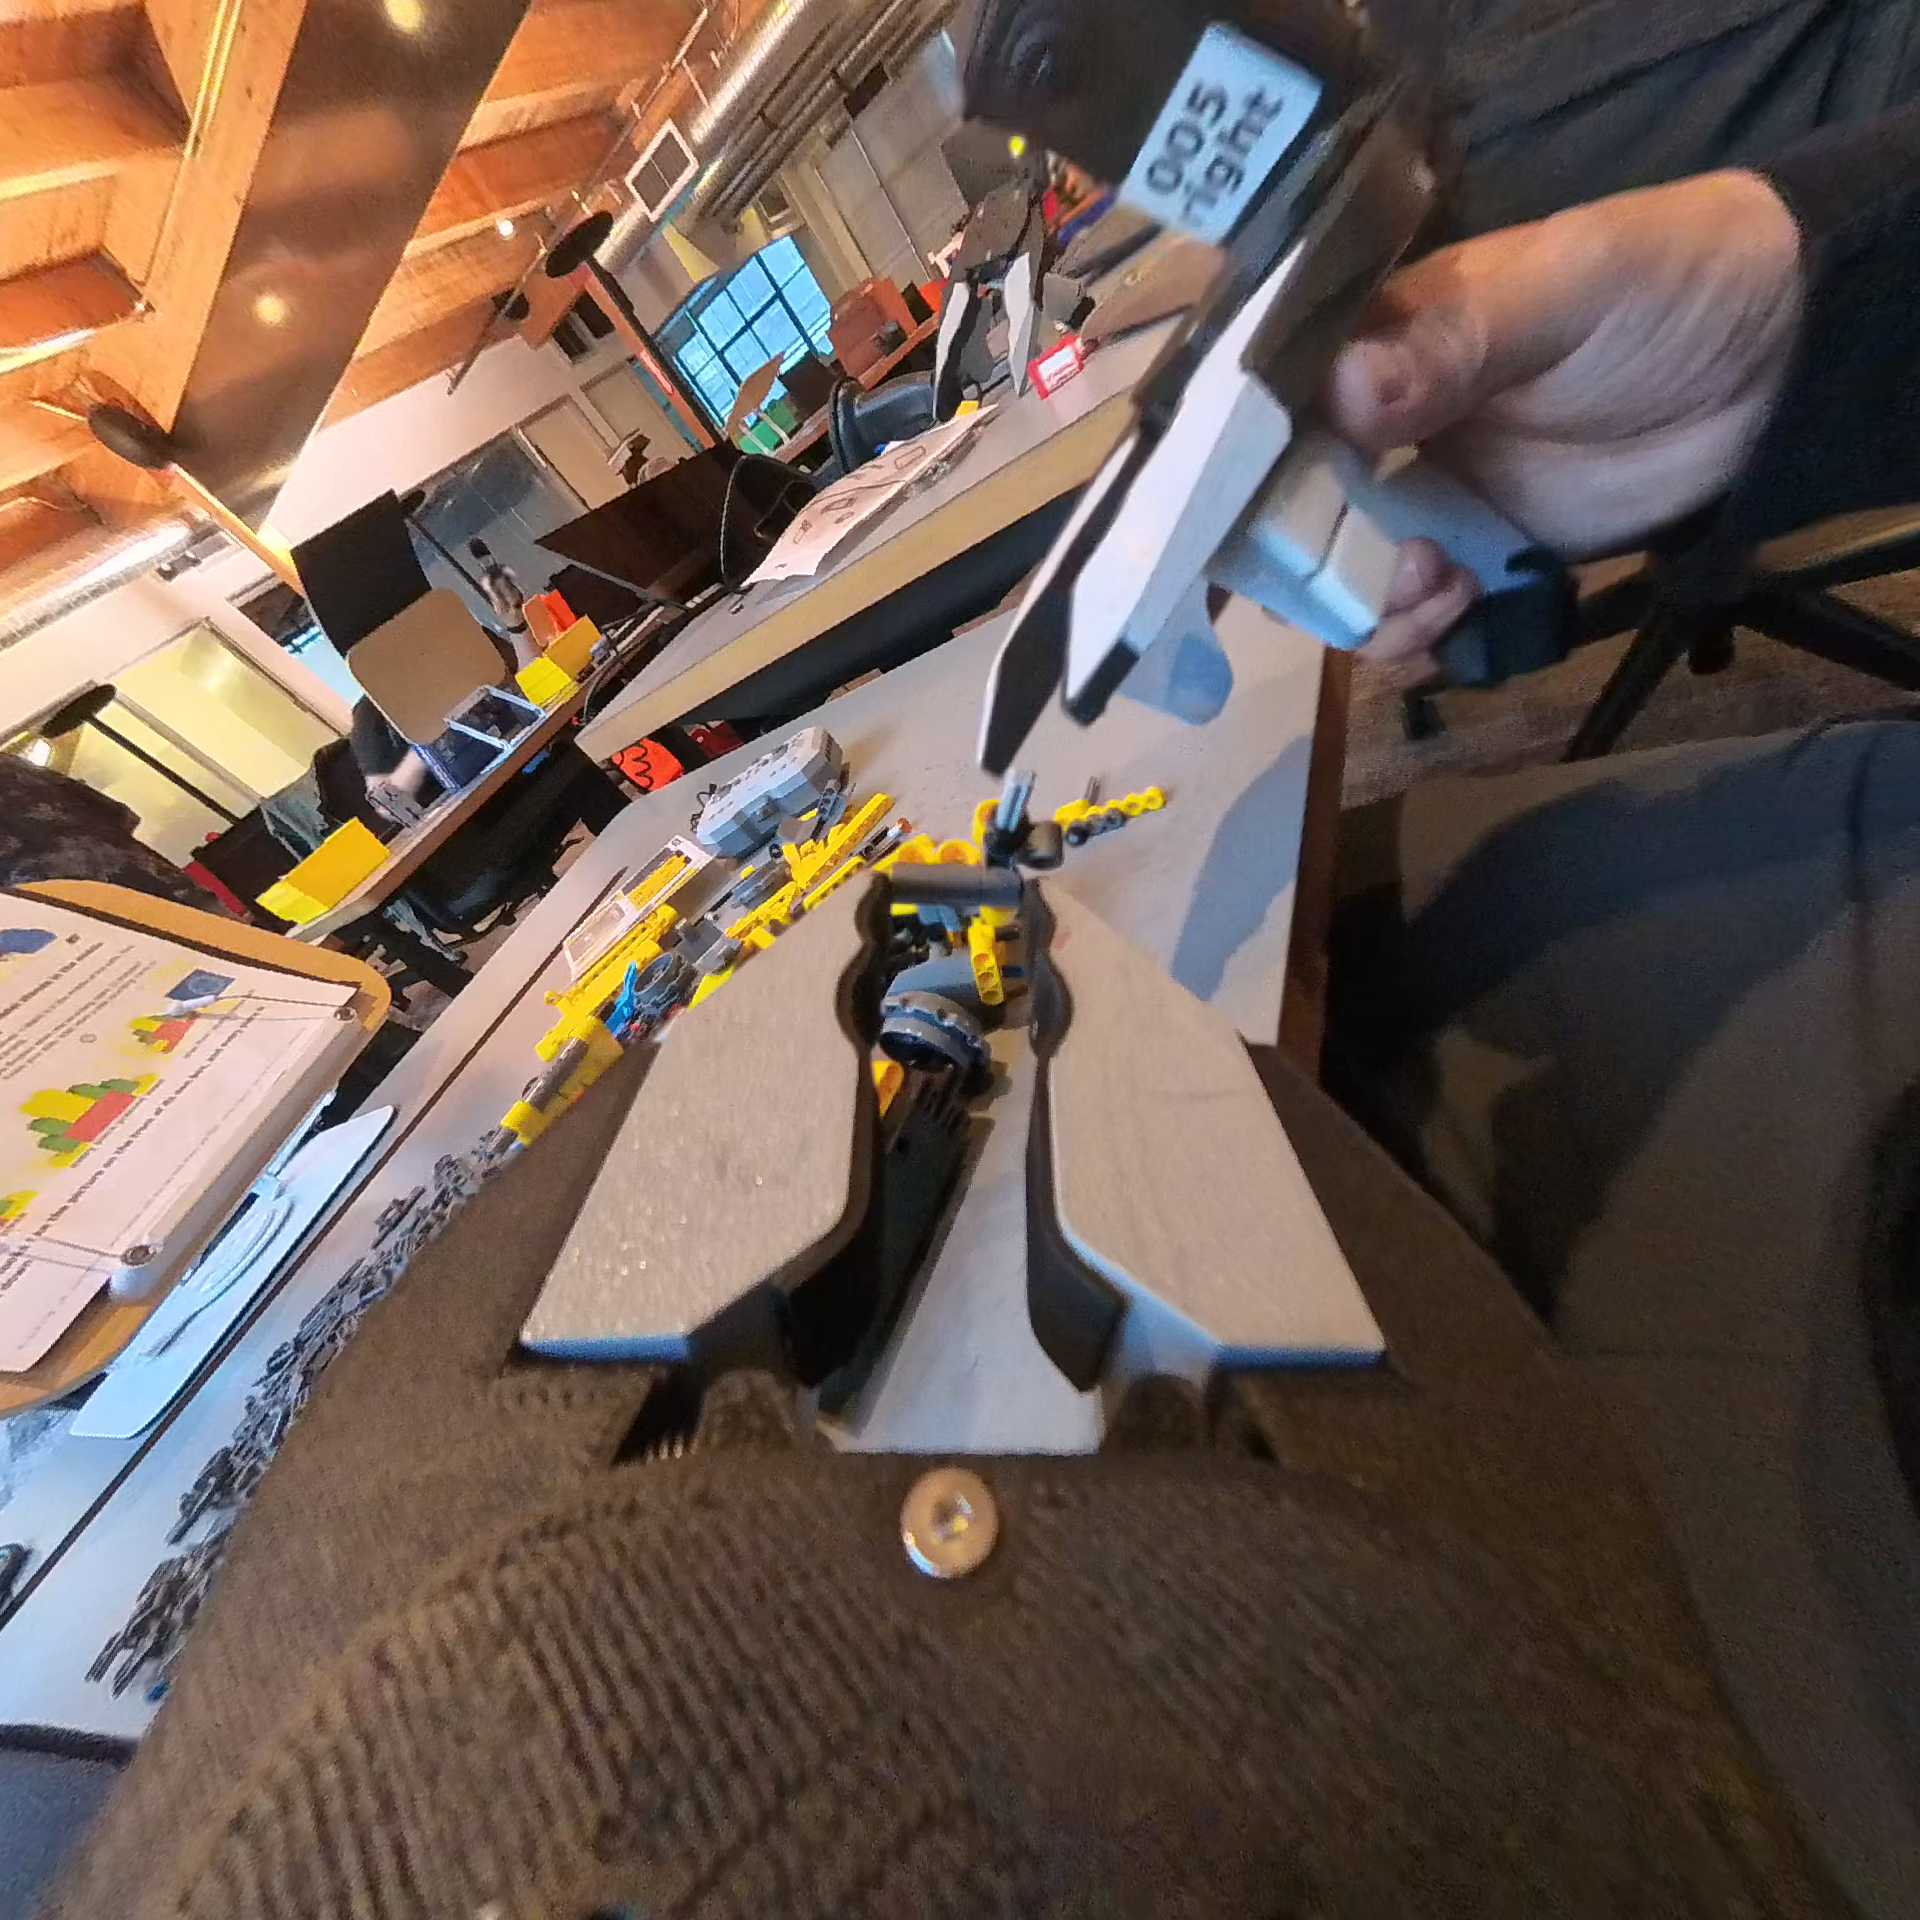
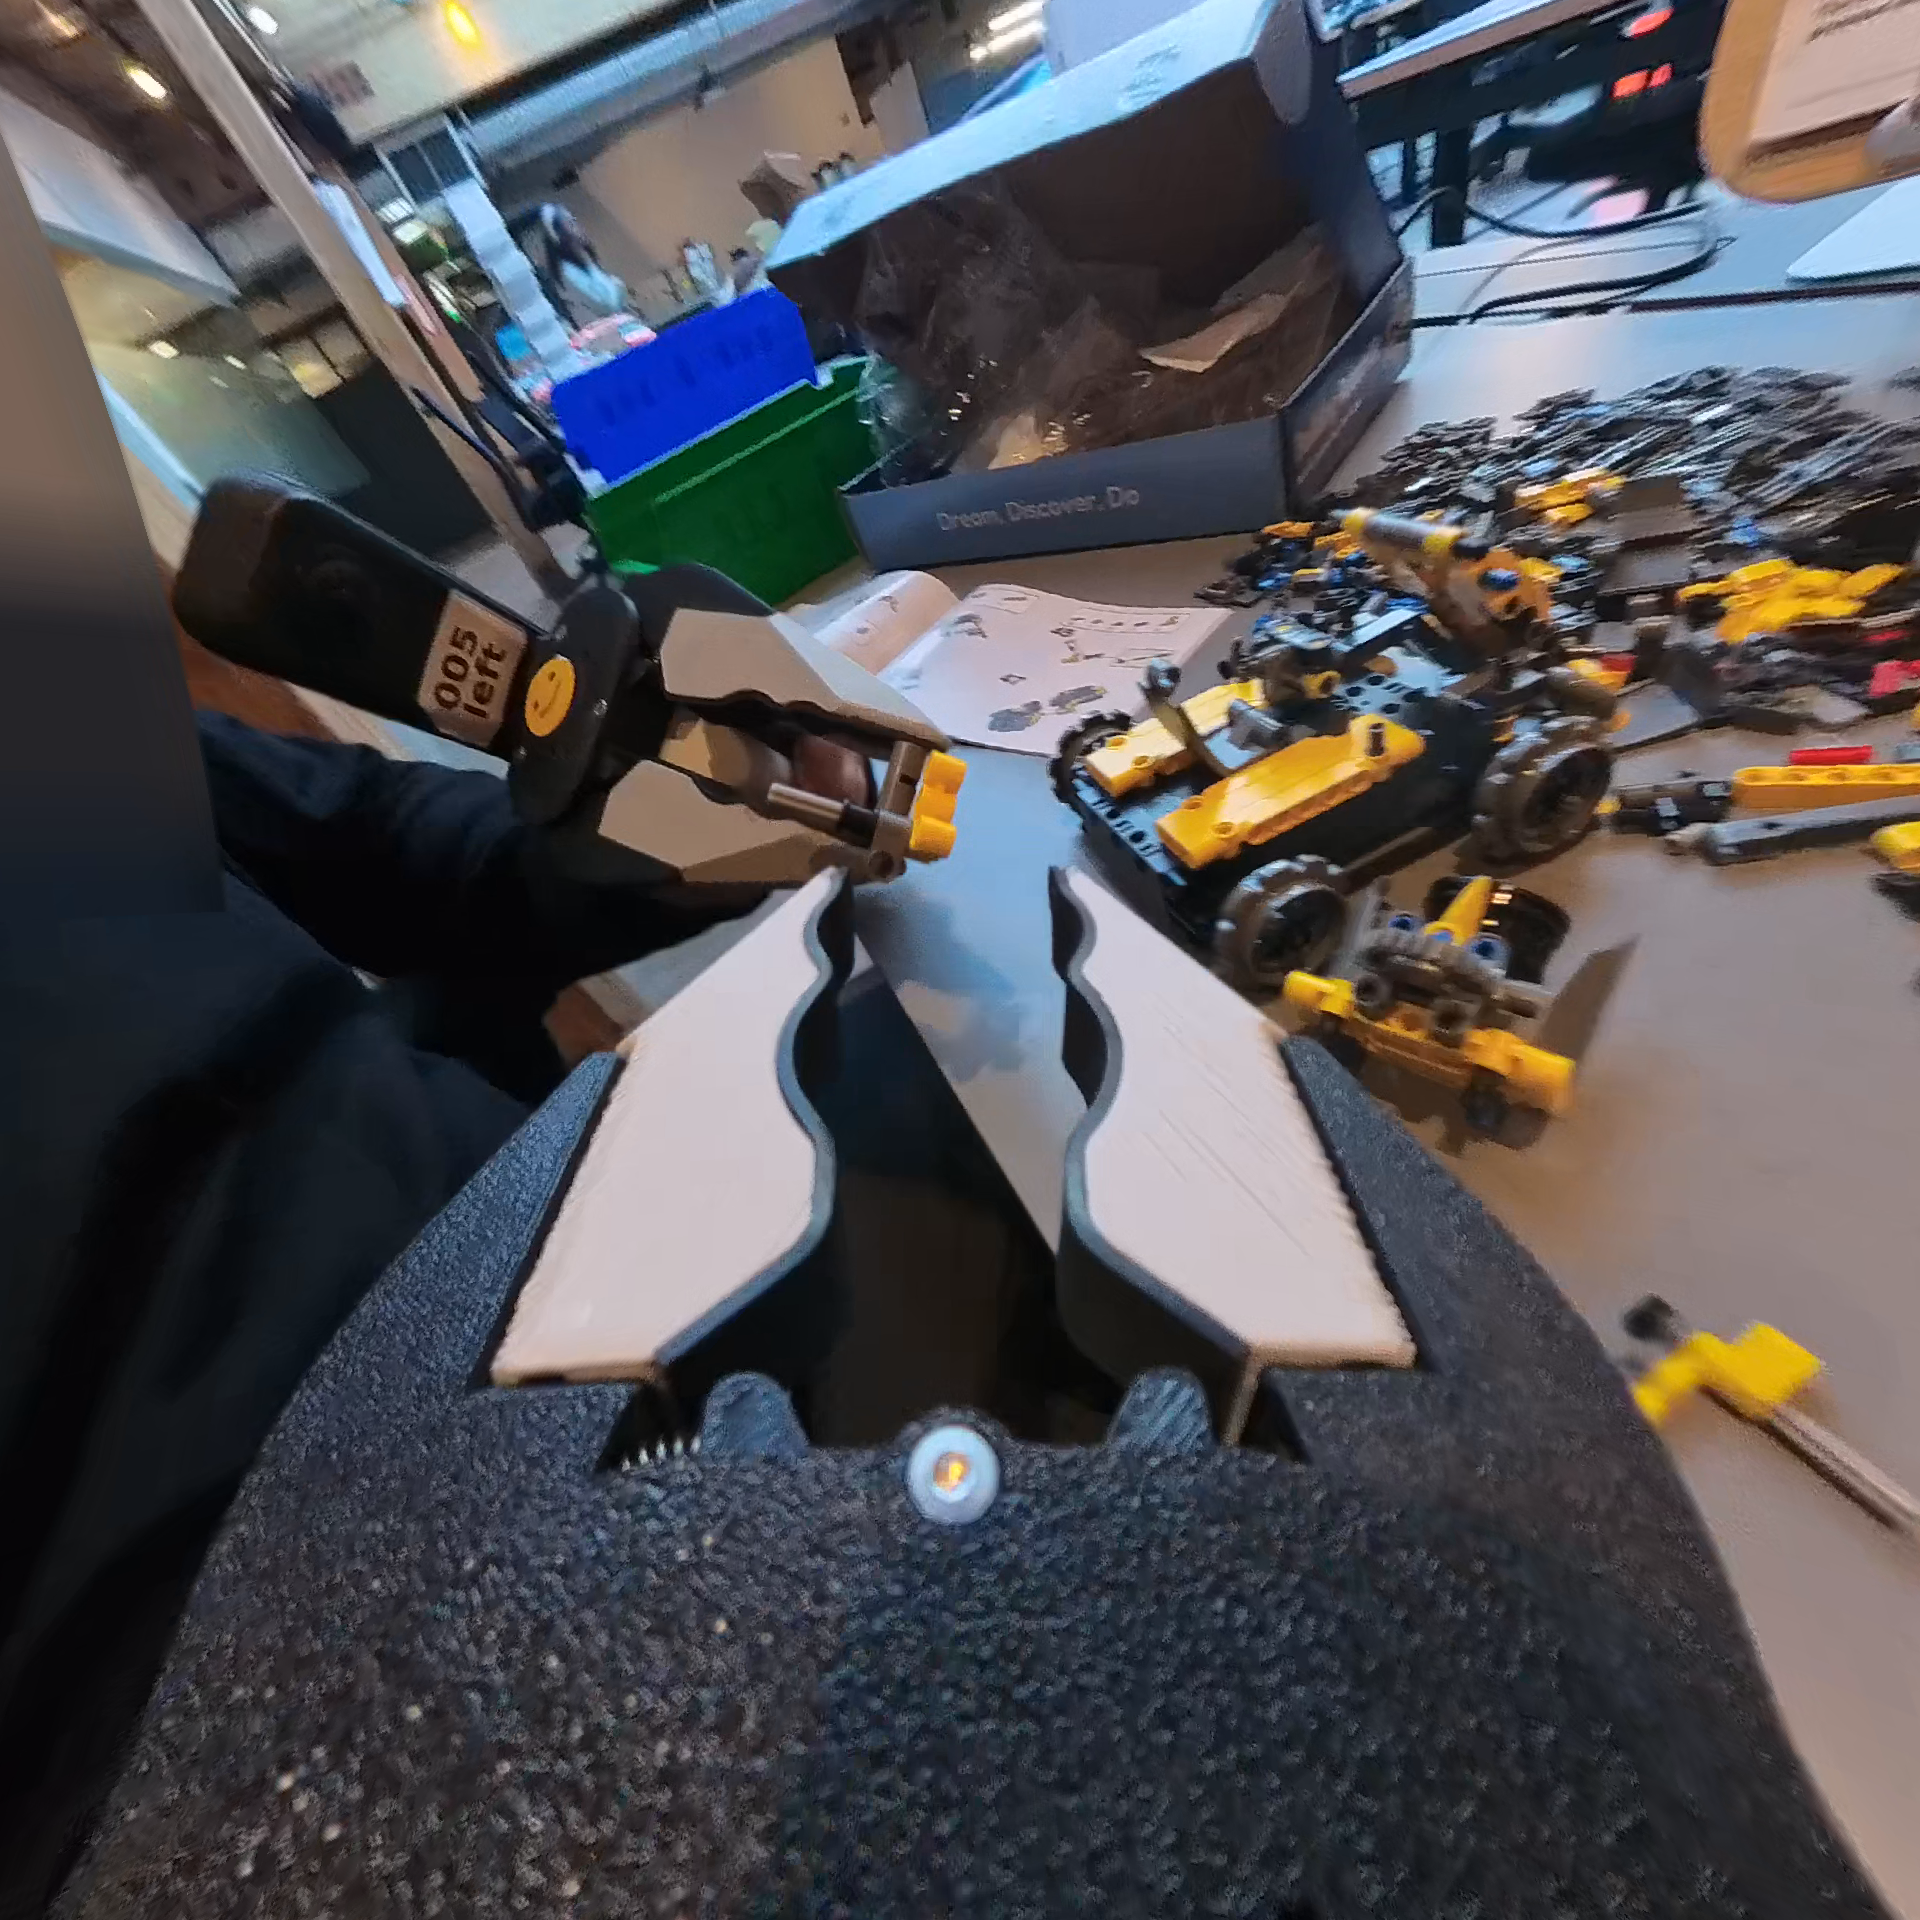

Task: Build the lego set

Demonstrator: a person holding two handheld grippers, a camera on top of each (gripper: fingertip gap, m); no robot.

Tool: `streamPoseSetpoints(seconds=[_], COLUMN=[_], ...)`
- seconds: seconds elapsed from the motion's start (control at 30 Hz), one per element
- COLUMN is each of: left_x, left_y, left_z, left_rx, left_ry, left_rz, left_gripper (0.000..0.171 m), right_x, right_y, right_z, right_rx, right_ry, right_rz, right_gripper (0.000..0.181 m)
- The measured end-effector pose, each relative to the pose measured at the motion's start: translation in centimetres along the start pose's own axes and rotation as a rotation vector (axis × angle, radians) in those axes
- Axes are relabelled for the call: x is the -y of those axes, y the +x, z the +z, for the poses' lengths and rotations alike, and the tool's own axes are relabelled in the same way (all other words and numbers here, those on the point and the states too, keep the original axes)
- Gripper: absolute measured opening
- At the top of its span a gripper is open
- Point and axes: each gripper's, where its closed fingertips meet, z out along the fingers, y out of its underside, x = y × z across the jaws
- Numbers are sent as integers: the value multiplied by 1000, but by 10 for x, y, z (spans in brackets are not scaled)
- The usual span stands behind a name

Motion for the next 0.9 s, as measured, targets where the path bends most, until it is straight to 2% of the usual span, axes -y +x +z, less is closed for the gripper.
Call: streamPoseSetpoints(seconds=[0.17, 0.3, 0.47, 0.6, 0.83, 0.9], left_x=[-8, -3, -8, -1, 12, 15], left_y=[6, 24, 38, 48, 47, 47], left_z=[6, 9, 17, 17, 10, 10], left_rx=[-10, -61, -66, -99, -92, -92], left_ry=[-50, -41, -104, -68, 0, 13], left_rz=[28, 68, 152, 175, 179, 172], left_gripper=[23, 24, 24, 24, 24, 24], right_x=[-9, -29, -38, -37, -26, -24], right_y=[7, -2, -10, -12, -30, -36], right_z=[-31, -44, -32, -17, -3, -1], right_rx=[-73, -33, 2, 33, 164, 197], right_ry=[-63, -83, -39, -22, 14, 16], right_rz=[-95, -49, 22, 57, 126, 127], right_gripper=[39, 35, 44, 51, 49, 41])
